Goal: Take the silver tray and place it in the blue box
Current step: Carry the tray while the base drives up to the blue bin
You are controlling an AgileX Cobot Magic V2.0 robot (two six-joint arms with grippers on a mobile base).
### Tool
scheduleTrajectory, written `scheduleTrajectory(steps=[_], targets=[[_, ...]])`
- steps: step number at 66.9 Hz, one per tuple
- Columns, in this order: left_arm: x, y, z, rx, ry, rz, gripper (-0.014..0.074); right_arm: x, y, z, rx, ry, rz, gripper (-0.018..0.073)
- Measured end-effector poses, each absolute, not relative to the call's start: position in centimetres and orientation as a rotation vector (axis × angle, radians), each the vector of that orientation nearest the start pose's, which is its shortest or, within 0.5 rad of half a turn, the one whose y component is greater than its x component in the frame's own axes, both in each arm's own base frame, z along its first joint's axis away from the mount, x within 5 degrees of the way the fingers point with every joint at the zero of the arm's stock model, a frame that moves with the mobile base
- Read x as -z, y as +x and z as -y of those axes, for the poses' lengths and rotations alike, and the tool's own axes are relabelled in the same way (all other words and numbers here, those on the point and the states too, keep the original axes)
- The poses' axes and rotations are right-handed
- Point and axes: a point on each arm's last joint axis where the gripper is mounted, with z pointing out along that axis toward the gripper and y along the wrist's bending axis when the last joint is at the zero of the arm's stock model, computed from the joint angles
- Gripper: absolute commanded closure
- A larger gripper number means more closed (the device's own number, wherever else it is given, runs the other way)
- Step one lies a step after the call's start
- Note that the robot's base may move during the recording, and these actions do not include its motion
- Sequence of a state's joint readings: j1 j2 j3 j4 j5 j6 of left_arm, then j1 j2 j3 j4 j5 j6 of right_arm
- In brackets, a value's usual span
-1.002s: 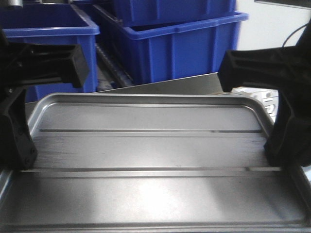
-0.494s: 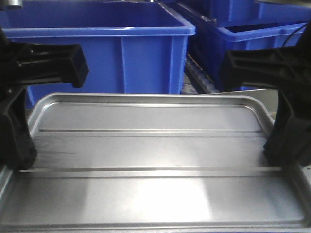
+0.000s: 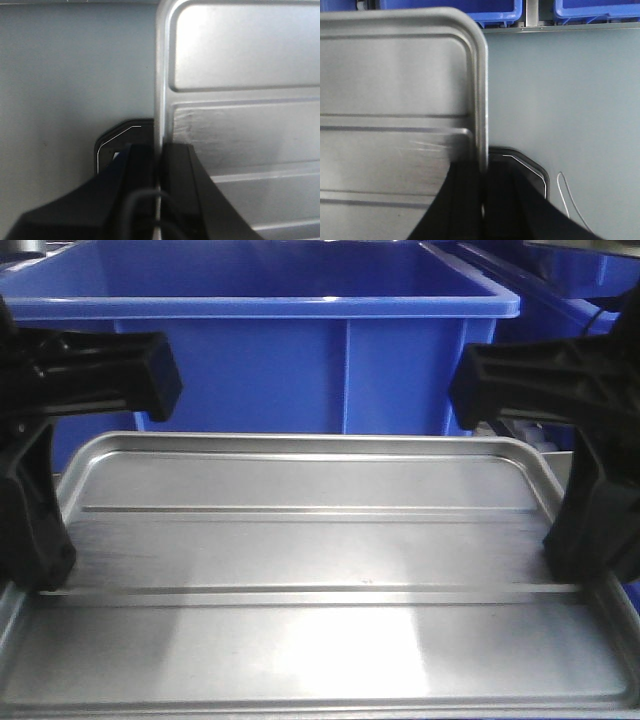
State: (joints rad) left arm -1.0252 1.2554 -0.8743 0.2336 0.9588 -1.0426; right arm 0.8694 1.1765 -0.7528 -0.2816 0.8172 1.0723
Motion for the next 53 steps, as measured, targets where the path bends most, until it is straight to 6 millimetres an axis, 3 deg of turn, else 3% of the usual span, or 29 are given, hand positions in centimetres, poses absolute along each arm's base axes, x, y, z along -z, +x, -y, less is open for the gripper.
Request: scheduleTrajectory(steps=[53], targets=[[-26.73, 13.12, 18.29, 0.232, 0.121, -2.787, 0.061, -25.58, 14.88, -14.76, -0.281, 0.071, -2.693, 0.05]])
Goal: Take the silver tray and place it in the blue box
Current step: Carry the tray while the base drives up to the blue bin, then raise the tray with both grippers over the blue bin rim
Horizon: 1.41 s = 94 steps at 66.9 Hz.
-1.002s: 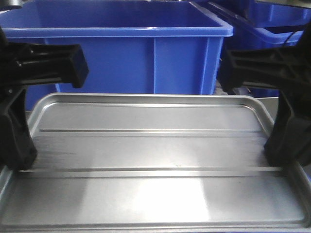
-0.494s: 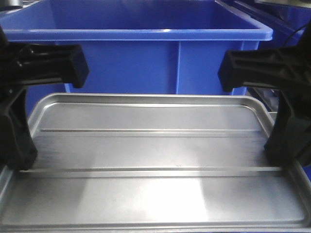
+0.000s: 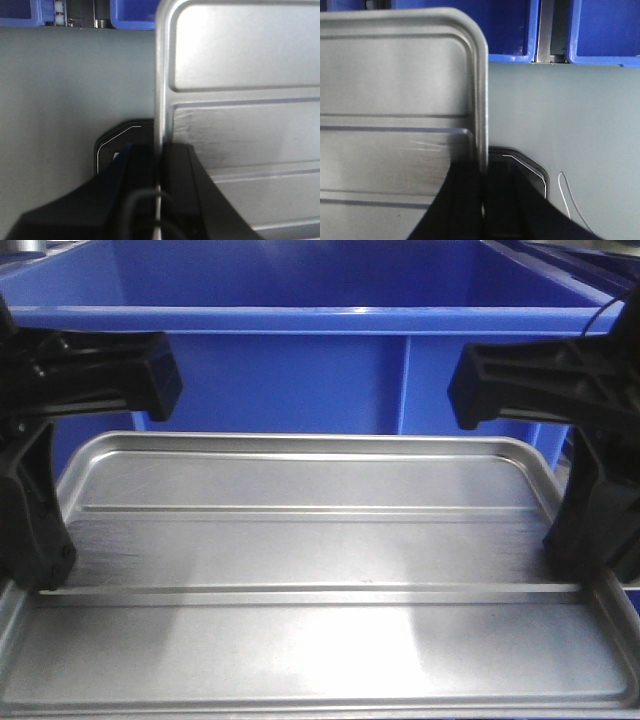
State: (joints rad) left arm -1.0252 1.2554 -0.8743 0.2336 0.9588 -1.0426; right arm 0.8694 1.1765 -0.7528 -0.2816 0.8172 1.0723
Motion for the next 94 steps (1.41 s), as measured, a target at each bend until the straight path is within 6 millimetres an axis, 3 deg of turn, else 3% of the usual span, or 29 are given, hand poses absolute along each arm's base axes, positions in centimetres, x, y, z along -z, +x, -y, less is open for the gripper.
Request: scheduleTrajectory(steps=[94], targets=[[-26.75, 13.17, 18.3, 0.233, 0.124, -2.781, 0.061, -25.57, 14.86, -14.75, -0.279, 0.067, -2.695, 0.05]])
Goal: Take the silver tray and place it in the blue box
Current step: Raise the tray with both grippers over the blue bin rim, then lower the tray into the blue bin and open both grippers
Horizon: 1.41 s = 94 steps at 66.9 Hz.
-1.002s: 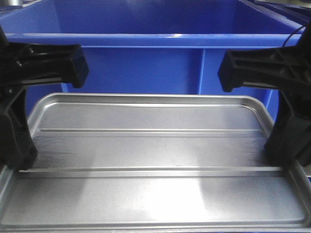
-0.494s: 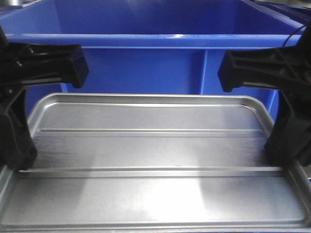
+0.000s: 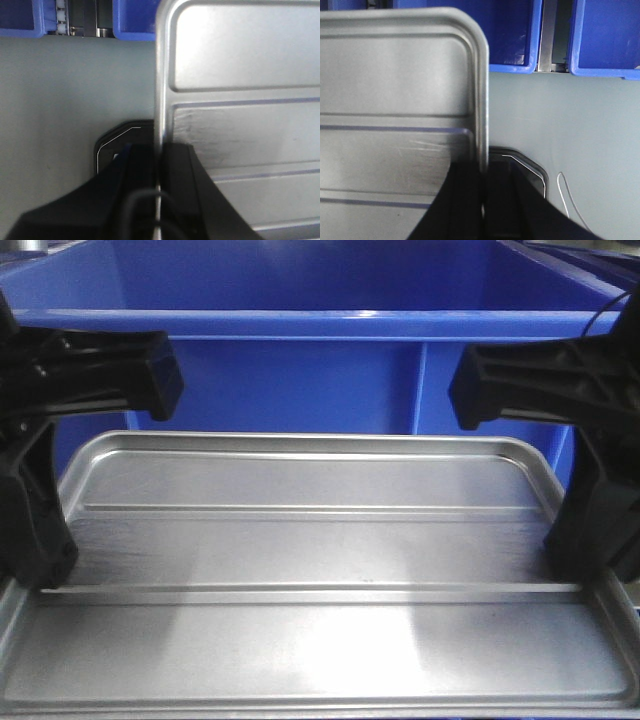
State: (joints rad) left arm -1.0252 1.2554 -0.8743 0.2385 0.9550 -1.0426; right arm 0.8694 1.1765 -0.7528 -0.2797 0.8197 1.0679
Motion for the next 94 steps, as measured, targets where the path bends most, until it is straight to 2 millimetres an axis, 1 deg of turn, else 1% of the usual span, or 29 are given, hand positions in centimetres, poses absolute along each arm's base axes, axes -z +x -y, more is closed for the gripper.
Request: scheduleTrajectory(steps=[5, 11, 22, 30, 32, 36, 47, 53, 60, 70, 76, 86, 94], targets=[[-26.9, 13.2, 18.3, 0.234, 0.122, -2.781, 0.061, -26.0, 14.9, -14.8, -0.28, 0.063, -2.697, 0.05], [-27.5, 13.3, 18.5, 0.238, 0.139, -2.767, 0.061, -26.7, 15.0, -14.9, -0.271, 0.06, -2.697, 0.05], [-29.8, 13.8, 18.9, 0.246, 0.188, -2.72, 0.061, -28.9, 15.3, -15.0, -0.23, 0.032, -2.688, 0.05], [-31.7, 14.3, 19.0, 0.243, 0.208, -2.672, 0.061, -30.9, 15.8, -14.9, -0.21, -0.004, -2.658, 0.05], [-32.4, 14.5, 18.9, 0.241, 0.209, -2.652, 0.061, -31.9, 16.0, -15.0, -0.214, -0.017, -2.633, 0.05], [-33.6, 15.1, 18.7, 0.243, 0.204, -2.628, 0.061, -33.1, 16.2, -15.0, -0.226, -0.023, -2.603, 0.05], [-36.0, 16.9, 17.7, 0.244, 0.205, -2.566, 0.061, -35.7, 16.5, -15.2, -0.273, -0.036, -2.542, 0.05], [-36.9, 18.1, 17.3, 0.245, 0.222, -2.55, 0.061, -36.9, 17.3, -15.4, -0.288, -0.037, -2.511, 0.05], [-37.7, 19.9, 17.0, 0.241, 0.236, -2.523, 0.061, -38.0, 18.9, -15.7, -0.272, -0.038, -2.486, 0.05], [-39.2, 22.4, 16.5, 0.25, 0.236, -2.47, 0.0611, -39.7, 22.0, -16.2, -0.25, -0.046, -2.452, 0.05], [-40.2, 23.8, 16.1, 0.265, 0.25, -2.448, 0.0611, -40.3, 23.9, -16.3, -0.244, -0.05, -2.443, 0.05], [-40.9, 26.4, 16.0, 0.284, 0.272, -2.414, 0.0611, -40.1, 27.2, -16.3, -0.234, -0.043, -2.465, 0.05], [-40.5, 28.4, 16.3, 0.291, 0.259, -2.398, 0.0611, -39.2, 29.5, -16.1, -0.223, -0.01, -2.488, 0.05]])
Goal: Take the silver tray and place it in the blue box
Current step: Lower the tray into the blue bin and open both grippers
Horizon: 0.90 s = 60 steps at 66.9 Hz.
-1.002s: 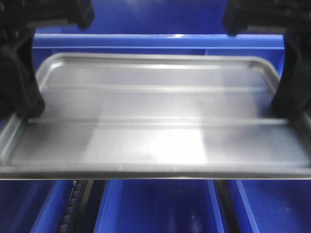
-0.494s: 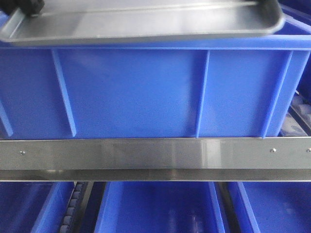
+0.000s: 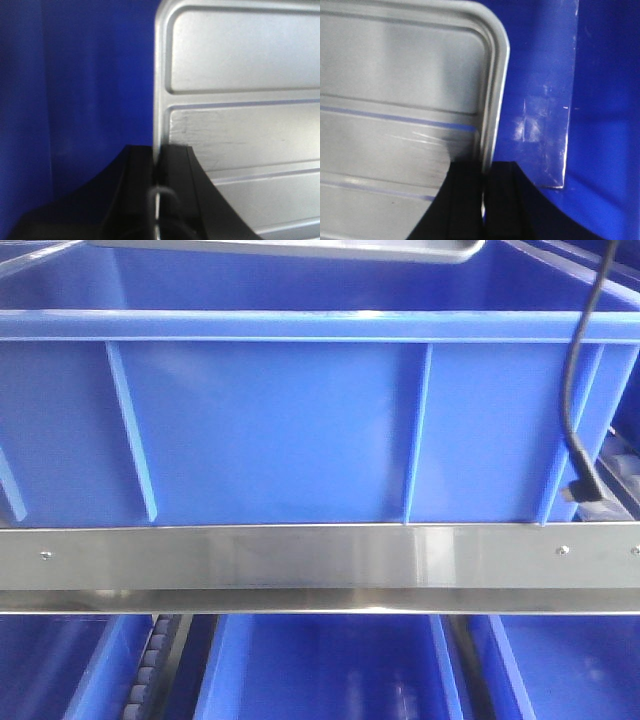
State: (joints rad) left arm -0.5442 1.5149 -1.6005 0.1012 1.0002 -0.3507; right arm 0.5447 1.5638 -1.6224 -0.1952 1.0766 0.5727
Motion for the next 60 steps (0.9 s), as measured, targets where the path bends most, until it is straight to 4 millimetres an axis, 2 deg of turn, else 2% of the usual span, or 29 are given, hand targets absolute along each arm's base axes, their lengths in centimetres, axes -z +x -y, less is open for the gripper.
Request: scheduleTrajectory(steps=[16, 36, 60], targets=[[-38.5, 31.2, 17.1, 0.271, 0.253, -2.417, 0.0611, -37.1, 32.3, -15.9, -0.207, 0.019, -2.514, 0.05], [-36.3, 32.8, 17.4, 0.22, 0.259, -2.469, 0.061, -37.2, 32.6, -16.0, -0.222, -0.005, -2.483, 0.05], [-36.4, 32.8, 17.4, 0.208, 0.263, -2.463, 0.061, -37.1, 32.8, -16.1, -0.227, -0.007, -2.482, 0.05]])
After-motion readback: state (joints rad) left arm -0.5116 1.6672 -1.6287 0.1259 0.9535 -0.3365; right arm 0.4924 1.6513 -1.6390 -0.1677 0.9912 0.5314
